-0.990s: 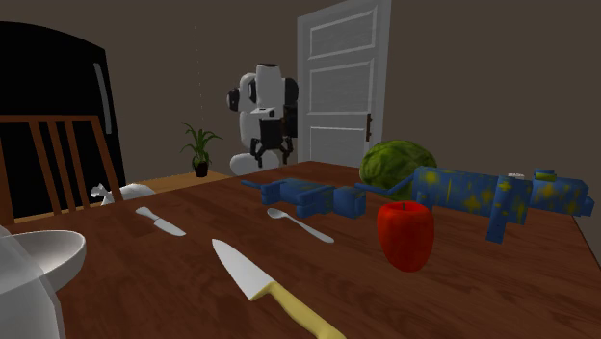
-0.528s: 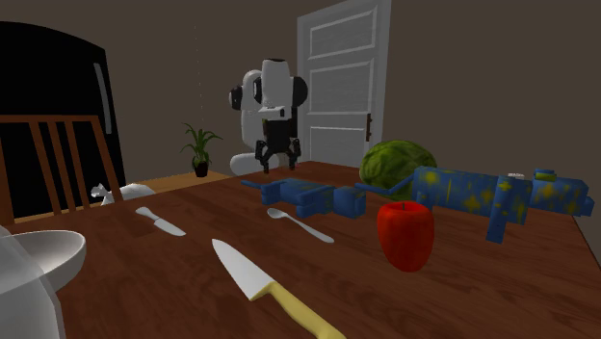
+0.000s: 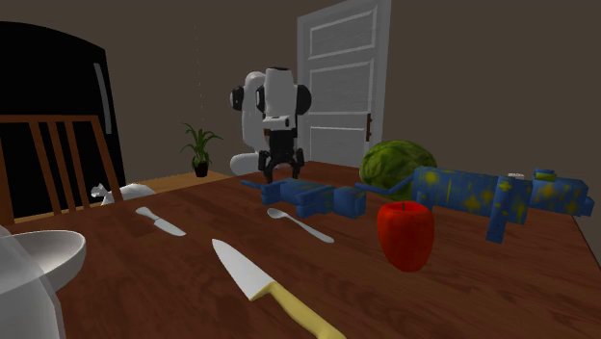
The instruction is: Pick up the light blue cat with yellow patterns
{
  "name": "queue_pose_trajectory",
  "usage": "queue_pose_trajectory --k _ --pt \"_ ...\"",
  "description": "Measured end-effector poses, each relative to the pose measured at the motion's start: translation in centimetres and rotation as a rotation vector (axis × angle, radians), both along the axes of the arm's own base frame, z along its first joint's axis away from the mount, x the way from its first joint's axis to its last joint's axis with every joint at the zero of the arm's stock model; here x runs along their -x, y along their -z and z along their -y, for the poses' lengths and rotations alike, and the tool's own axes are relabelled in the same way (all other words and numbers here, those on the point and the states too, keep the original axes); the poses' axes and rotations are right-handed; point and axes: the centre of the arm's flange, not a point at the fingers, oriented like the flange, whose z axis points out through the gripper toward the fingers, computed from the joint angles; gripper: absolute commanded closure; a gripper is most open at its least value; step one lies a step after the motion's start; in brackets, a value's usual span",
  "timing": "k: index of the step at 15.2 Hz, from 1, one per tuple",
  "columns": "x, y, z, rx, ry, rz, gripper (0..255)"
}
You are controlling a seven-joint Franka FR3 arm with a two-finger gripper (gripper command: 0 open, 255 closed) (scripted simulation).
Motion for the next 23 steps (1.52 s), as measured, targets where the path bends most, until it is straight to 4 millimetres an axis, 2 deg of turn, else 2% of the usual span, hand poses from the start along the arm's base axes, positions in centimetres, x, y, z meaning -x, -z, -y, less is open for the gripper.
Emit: queue_pose_trajectory --k 2,3,14,23 --pt "0.0 1.0 -0.1 0.0 0.0 0.0 0" --pt "0.0 1.2 -0.1 0.0 0.0 0.0 255" --pt "0.0 1.1 -0.1 0.0 0.0 0.0 255" --pt "0.0 -3.3 -0.2 0.0 0.0 -0.002 255"
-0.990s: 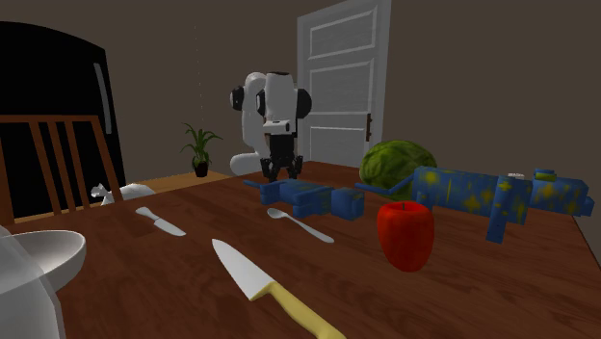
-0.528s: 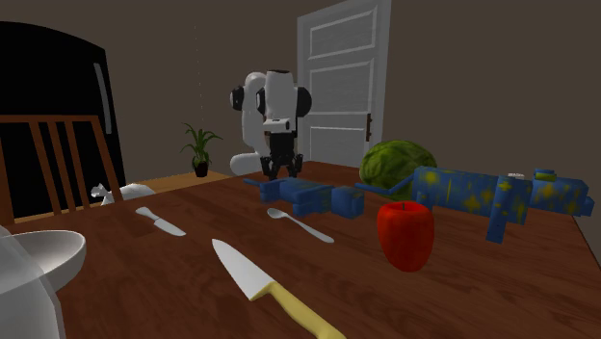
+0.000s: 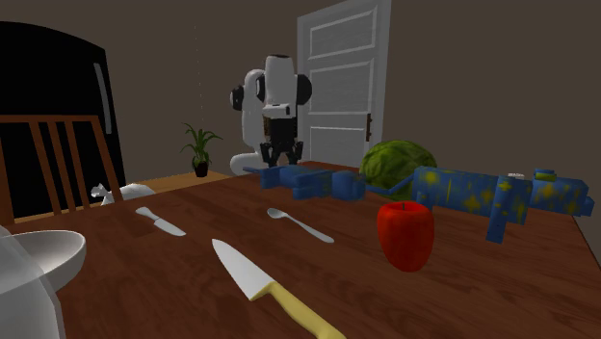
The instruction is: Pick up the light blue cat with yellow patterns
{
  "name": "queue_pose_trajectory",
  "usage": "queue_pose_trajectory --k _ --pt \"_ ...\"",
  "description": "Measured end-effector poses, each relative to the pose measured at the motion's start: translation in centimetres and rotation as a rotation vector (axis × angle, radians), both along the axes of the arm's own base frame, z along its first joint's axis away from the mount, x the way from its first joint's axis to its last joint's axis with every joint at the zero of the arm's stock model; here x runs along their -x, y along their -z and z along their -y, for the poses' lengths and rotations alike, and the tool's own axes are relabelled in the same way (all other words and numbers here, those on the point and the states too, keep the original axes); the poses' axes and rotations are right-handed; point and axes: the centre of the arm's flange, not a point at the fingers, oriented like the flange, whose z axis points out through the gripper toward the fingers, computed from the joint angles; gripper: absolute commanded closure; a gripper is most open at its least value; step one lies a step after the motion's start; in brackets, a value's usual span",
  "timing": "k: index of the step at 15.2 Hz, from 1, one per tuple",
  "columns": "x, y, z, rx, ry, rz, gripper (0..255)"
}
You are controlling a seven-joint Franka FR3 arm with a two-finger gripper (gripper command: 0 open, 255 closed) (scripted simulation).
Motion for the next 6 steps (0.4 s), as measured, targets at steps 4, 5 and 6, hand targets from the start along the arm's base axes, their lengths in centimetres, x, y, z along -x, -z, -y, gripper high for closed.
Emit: queue_pose_trajectory --k 4,5,6 --pt "-0.1 -1.9 0.0 0.0 0.0 0.0 255" --pt "0.0 -2.5 0.0 0.0 0.0 0.0 255" --pt "0.0 -2.8 0.0 0.0 0.0 0.0 255"
